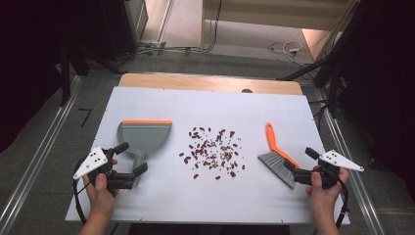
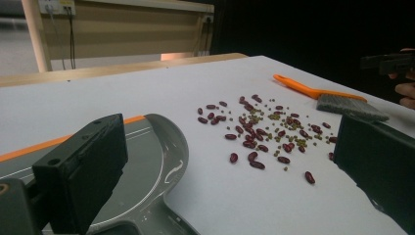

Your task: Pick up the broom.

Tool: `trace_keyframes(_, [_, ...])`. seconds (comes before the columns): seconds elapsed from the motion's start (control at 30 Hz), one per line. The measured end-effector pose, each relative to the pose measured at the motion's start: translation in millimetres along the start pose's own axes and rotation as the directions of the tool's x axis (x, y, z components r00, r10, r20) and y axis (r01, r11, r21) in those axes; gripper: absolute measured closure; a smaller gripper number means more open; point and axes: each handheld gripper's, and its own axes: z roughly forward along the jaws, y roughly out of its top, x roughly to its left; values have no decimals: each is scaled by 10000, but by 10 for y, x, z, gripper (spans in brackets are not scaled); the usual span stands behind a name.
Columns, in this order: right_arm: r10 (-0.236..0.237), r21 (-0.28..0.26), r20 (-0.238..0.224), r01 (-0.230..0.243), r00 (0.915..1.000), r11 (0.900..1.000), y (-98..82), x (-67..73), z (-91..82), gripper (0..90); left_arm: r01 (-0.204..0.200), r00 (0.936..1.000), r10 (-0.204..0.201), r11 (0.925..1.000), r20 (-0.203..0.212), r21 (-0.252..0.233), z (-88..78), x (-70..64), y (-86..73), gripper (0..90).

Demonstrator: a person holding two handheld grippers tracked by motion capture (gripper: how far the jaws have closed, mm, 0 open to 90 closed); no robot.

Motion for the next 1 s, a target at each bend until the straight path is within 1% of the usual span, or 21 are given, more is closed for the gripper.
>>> trace_keyframes(0.1, [-168, 43, 163, 167, 9997, 9999, 32, 9, 3, 0, 11, 10000, -11, 10000, 5, -7, 0, -2, 1, 6])
trace_keyframes(0.13, [-124, 60, 228, 122, 9997, 9999, 46, 13, 5, 0, 22, 10000, -22, 10000, 10, -3, 0, -3, 1, 6])
trace_keyframes(0.2, [-17, -9, 112, 17, 9999, 10000, 81, 16, 8, 0, 30, 10000, -30, 10000, 24, 1, 1, -5, 2, 6])
trace_keyframes(0.27, [11, 53, 315, -13, 9995, 10000, 130, 37, 30, 0, 77, 10000, -77, 10000, 48, 20, 6, -5, 4, 6])
trace_keyframes(0.33, [-84, 26, 279, 84, 9996, 10000, 198, 62, 59, 0, 123, 9999, -123, 9999, 6, 2, 7, 0, 8, 6])
trace_keyframes(0.37, [-122, 125, 340, 118, 9993, 9999, 235, 77, 79, 0, 144, 9999, -144, 9999, 9, -28, 6, 1, 12, 6])
trace_keyframes(0.43, [-208, 175, 137, 206, 9997, 9996, 292, 88, 123, 0, 106, 9999, -106, 9999, 14, -51, 10, -12, 21, 6])
trace_keyframes(0.47, [-198, 315, 185, 192, 9996, 9993, 315, 96, 152, 0, 88, 9999, -88, 10000, 51, -43, 11, -20, 23, 6])
trace_keyframes(0.53, [-230, 610, 123, 222, 9997, 9979, 354, 107, 226, 0, 47, 10000, -47, 10000, 87, -16, 10, -24, 21, 6])
trace_keyframes(0.57, [-295, 886, 276, 270, 9992, 9957, 379, 113, 271, 0, 64, 9999, -64, 10000, 96, -10, 7, -23, 19, 6])
trace_keyframes(0.6, [-281, 1084, 290, 248, 9992, 9938, 404, 108, 319, 0, 64, 9999, -64, 10000, 96, -10, 7, -23, 19, 6])
trace_keyframes(0.63, [-103, 1200, 145, 85, 9998, 9927, 431, 99, 361, 0, 60, 9999, -60, 10000, 105, 2, 3, -18, 18, 6])
trace_keyframes(0.67, [-36, 1370, 101, 22, 9999, 9906, 458, 88, 409, 0, 156, 9998, -155, 9998, 118, -80, -4, -5, 15, 6])
trace_keyframes(0.7, [-83, 1589, 222, 47, 9997, 9873, 480, 83, 461, 0, 156, 9998, -155, 9998, 118, -80, -4, -5, 15, 6])
trace_keyframes(0.73, [-142, 1728, 250, 97, 9996, 9849, 495, 80, 507, 0, 184, 9998, -182, 9998, 104, -111, -7, 10, 19, 6])
trace_keyframes(0.77, [-171, 1889, 235, 124, 9996, 9819, 507, 73, 549, 0, 121, 9999, -120, 9999, 90, -85, -10, 24, 21, 6])
trace_keyframes(0.83, [-297, 2261, 405, 198, 9987, 9739, 523, 51, 633, 0, 109, 9999, -109, 9999, 38, -72, -12, 34, 23, 6])
trace_keyframes(0.87, [-263, 2440, 389, 160, 9989, 9697, 532, 25, 669, 0, 181, 9998, -180, 9998, 45, -128, -22, 56, 21, 6])
trace_keyframes(0.93, [-56, 2674, 603, -108, 9982, 9635, 543, -34, 728, 0, 184, 9998, -183, 9997, 57, -146, -33, 63, 23, 6])
trace_keyframes(1.0, [87, 3009, 840, -337, 9964, 9531, 554, -83, 790, 21, 116, 9999, -115, 9999, 90, -125, -38, 63, 27, 6])
